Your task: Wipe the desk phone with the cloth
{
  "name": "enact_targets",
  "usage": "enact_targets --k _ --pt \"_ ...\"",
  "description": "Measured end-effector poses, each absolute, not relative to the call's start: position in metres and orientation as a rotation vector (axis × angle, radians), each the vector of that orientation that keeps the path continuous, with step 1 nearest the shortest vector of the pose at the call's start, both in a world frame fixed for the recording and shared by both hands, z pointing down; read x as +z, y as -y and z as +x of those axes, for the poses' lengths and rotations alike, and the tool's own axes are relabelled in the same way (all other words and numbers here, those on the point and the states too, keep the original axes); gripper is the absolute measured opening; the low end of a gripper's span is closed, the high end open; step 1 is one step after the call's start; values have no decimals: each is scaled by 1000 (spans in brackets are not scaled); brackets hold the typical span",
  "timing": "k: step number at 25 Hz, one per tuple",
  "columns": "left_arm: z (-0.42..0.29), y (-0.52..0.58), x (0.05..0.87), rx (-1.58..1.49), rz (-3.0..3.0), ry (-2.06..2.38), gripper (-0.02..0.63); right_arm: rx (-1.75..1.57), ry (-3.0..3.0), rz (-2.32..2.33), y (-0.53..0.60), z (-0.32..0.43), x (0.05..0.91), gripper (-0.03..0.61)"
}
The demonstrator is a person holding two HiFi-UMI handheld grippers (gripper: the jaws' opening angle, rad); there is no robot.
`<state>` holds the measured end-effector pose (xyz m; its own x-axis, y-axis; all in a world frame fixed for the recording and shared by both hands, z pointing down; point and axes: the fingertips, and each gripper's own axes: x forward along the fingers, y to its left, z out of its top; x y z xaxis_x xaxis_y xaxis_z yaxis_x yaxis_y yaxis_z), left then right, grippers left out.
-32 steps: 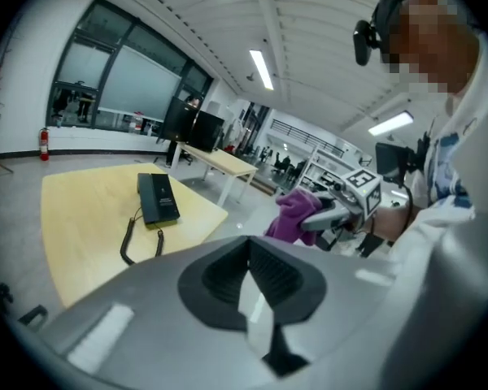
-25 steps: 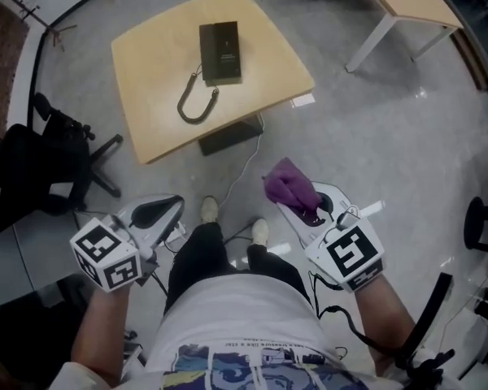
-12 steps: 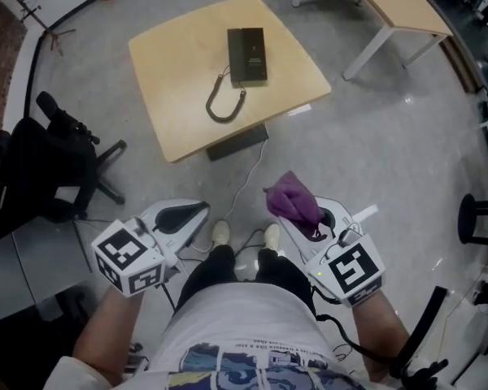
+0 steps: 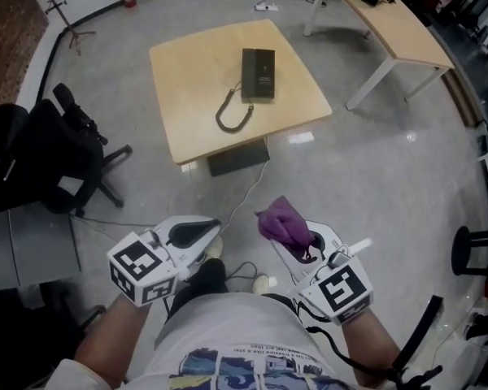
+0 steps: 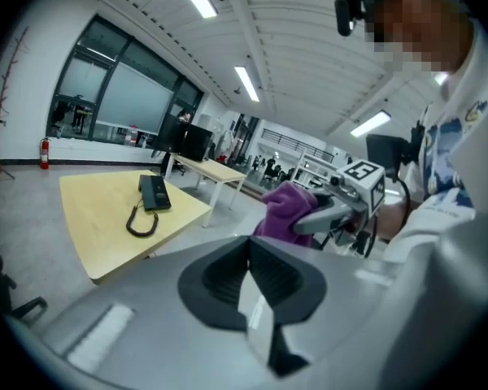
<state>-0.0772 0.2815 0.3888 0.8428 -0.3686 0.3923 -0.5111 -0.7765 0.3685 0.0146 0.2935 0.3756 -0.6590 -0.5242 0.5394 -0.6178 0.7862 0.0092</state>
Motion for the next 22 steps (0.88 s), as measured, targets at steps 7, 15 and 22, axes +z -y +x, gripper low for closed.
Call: enact_targets --k 7,15,22 --pt "-27 -327 390 396 2540 696 5 154 2462 767 -333 48 375 97" --pt "-8 -358 387 393 2555 713 5 127 2482 749 -358 61 379 97" --pt "-7 -364 386 430 2568 662 5 106 2481 780 -362 57 374 97"
